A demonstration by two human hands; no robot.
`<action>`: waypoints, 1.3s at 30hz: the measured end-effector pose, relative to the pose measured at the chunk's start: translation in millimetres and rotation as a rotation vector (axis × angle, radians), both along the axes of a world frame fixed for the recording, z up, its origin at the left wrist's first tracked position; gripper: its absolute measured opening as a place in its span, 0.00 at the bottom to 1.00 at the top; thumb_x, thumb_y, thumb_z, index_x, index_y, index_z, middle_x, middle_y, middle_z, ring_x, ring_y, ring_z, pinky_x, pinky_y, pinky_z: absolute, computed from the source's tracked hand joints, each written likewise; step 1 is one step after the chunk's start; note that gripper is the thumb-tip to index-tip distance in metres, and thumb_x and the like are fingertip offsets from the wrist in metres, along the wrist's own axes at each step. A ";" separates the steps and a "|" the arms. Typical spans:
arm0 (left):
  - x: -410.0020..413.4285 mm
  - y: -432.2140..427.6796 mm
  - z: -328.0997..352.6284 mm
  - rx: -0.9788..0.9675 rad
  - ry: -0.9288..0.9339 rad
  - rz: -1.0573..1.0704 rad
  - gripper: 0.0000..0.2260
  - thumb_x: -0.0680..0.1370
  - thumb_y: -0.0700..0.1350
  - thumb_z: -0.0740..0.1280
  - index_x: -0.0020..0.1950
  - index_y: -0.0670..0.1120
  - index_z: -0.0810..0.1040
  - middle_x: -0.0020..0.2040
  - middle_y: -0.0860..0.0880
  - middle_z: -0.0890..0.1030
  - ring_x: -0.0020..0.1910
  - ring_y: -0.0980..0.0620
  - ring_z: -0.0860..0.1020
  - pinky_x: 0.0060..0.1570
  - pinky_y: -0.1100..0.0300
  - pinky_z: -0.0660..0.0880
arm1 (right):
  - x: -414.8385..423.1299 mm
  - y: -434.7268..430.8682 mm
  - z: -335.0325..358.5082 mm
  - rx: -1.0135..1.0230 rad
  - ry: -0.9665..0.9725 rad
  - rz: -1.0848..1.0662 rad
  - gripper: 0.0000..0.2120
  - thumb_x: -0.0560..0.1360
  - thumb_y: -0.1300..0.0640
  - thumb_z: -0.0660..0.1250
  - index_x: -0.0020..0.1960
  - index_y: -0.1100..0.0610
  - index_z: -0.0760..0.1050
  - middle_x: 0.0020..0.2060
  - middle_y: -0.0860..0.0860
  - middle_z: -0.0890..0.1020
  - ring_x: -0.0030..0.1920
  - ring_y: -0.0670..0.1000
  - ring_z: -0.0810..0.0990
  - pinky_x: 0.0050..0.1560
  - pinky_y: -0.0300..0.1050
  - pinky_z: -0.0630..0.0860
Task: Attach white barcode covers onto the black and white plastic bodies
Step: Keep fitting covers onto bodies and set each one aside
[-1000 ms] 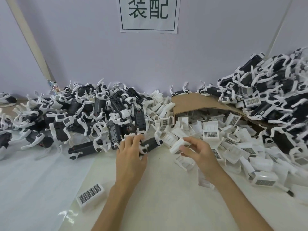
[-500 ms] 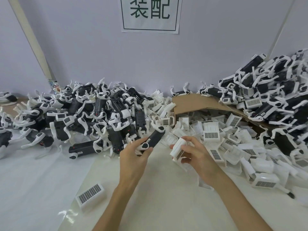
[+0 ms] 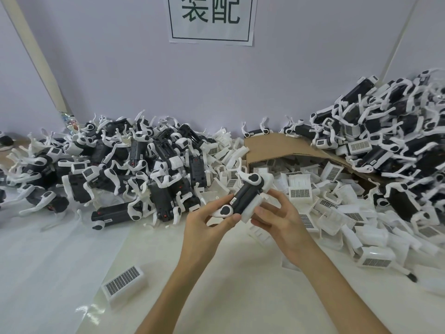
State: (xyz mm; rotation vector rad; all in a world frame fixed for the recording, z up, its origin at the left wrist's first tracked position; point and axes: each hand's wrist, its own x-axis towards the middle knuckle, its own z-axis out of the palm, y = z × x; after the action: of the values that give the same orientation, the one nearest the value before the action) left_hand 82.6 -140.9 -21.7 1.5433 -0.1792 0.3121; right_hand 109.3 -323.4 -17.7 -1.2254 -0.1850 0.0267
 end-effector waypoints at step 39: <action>-6.2 -7.2 2.7 -0.057 -0.015 -0.093 0.16 0.68 0.41 0.78 0.54 0.53 0.85 0.48 0.52 0.85 0.49 0.46 0.83 0.49 0.51 0.83 | -1.3 10.0 -6.3 -0.067 0.059 0.074 0.28 0.68 0.42 0.70 0.60 0.61 0.79 0.56 0.57 0.85 0.57 0.57 0.83 0.65 0.57 0.75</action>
State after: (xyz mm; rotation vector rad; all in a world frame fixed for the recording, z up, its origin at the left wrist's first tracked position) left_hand 76.4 -148.1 -19.0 1.4718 -0.2505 0.2531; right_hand 108.0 -313.4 -24.0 -1.2823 -0.1789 0.1343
